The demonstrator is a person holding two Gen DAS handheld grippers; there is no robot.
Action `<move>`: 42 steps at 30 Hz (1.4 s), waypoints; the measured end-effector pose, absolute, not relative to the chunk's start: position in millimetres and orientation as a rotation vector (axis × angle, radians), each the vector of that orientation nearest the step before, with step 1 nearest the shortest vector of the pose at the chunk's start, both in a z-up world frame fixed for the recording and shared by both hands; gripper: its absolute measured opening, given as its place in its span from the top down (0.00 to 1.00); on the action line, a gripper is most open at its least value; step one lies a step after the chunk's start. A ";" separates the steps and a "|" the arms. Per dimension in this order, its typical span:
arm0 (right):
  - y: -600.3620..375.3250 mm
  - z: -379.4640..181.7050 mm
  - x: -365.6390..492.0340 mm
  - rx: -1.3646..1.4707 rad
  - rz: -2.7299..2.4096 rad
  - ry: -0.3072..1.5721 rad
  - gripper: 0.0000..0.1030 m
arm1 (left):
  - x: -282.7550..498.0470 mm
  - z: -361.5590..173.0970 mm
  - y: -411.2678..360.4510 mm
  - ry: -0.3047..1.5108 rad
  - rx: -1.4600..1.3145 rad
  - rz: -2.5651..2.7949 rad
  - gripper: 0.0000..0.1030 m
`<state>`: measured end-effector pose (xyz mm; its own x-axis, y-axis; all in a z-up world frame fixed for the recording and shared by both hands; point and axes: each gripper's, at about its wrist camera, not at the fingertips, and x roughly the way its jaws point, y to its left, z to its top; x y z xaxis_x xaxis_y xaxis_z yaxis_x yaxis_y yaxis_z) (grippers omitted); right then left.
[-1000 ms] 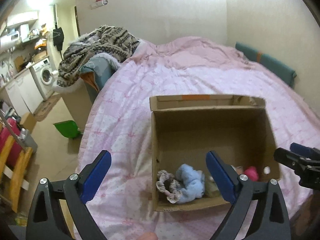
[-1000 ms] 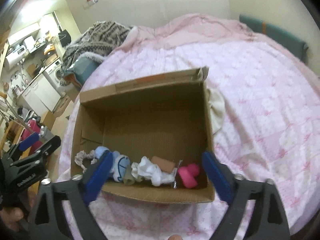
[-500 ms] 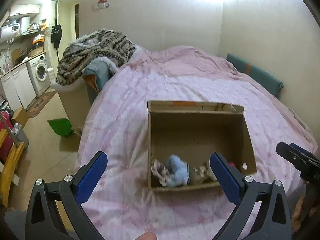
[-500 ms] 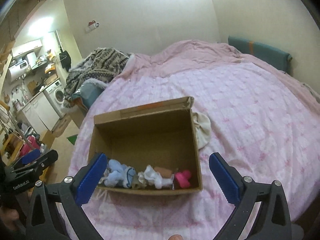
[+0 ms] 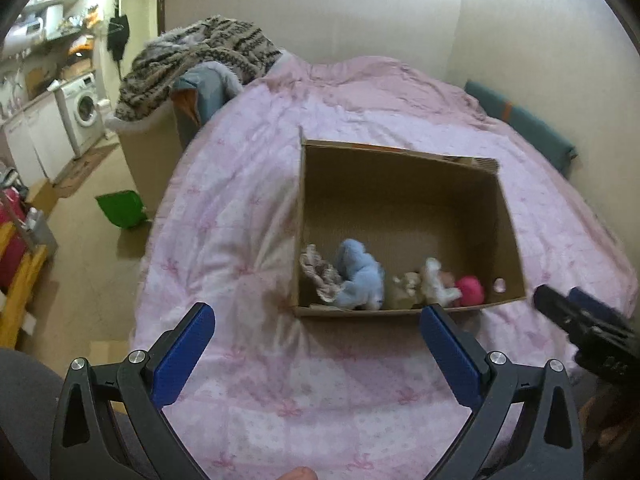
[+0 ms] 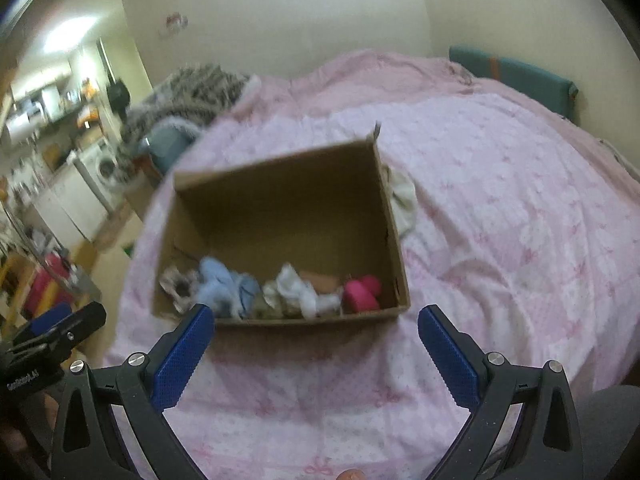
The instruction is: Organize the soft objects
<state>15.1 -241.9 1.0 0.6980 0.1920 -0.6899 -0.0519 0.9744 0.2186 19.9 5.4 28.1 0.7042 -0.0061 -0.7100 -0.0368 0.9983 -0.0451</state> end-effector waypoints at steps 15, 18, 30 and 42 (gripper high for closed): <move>-237.1 1.1 11.9 0.131 0.104 0.768 0.00 | 16.4 33.8 1.2 0.749 -0.049 -0.009 0.01; -235.2 2.6 10.9 0.122 0.102 0.769 0.00 | 16.3 33.6 -0.6 0.750 -0.044 -0.014 0.01; -232.2 3.9 9.6 0.106 0.105 0.763 0.00 | 16.9 32.9 1.4 0.756 -0.050 -0.017 0.01; -231.5 3.9 10.0 0.103 0.105 0.761 0.00 | 15.7 31.1 2.7 0.759 -0.057 -0.018 0.01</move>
